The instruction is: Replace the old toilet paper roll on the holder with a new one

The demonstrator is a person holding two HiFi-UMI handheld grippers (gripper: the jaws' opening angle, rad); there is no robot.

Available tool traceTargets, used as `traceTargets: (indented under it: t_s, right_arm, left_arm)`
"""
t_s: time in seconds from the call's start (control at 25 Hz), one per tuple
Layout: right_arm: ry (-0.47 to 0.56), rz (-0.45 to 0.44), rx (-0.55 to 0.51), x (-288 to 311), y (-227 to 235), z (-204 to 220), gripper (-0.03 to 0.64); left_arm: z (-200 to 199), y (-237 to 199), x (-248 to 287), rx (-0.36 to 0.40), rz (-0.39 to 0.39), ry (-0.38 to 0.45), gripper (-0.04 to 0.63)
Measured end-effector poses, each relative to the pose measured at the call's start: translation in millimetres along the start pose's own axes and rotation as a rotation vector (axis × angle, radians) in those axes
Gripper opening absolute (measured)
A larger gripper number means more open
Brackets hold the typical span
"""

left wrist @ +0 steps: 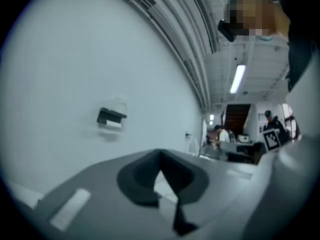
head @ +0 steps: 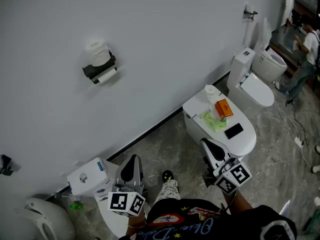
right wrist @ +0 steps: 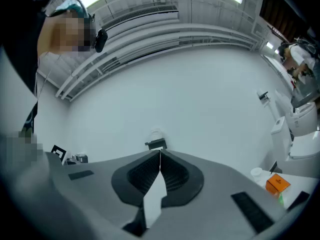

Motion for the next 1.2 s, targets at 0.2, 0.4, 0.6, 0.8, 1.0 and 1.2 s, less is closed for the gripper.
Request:
traceTargets:
  t_s: [0.2,0.4,0.6,0.8,1.0,1.2]
  right_arm:
    - [-0.007,-0.037,-0.047,58.4,44.2,3.0,0.012]
    - [0.002,-0.1,-0.109,148.3,98.1,-11.6,0.012]
    - [0.012,-0.155,-0.112,237.4,145.5,-21.0,0.012]
    - [0.004,-0.202,-0.068,301.6,176.2,-10.3,0.012]
    - [-0.023,-0.273,-0.034,343.8,189.5,-0.9,0.012]
    - [-0.047,-0.389,0.007,384.3,195.1,-1.1,0.012]
  left_arm:
    - [3.3,-29.1,68.9,-0.001,-0.004,0.014,-0.012]
    - [-9.5,-63.9,161.6,-0.01,-0.006,0.053,-0.012]
    - [-29.6,-92.4,241.9,0.028,-0.022,0.069,-0.012]
    - [-37.4,-116.9,286.3,0.031,-0.04,0.061,-0.012]
    - [-39.3,-132.6,297.3,0.024,-0.12,0.053,-0.012]
    - [-40.7,-136.1,296.9,0.024,-0.23,0.051,-0.012]
Point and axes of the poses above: the fingertips, and each gripper's own axes: x forward along the fingers, y to its right, z out of its underside, the point moved 9 cm from there along -x, backward along the fingers, and after that the axes turned 10 degrees about -z, right-handed, at the moved point
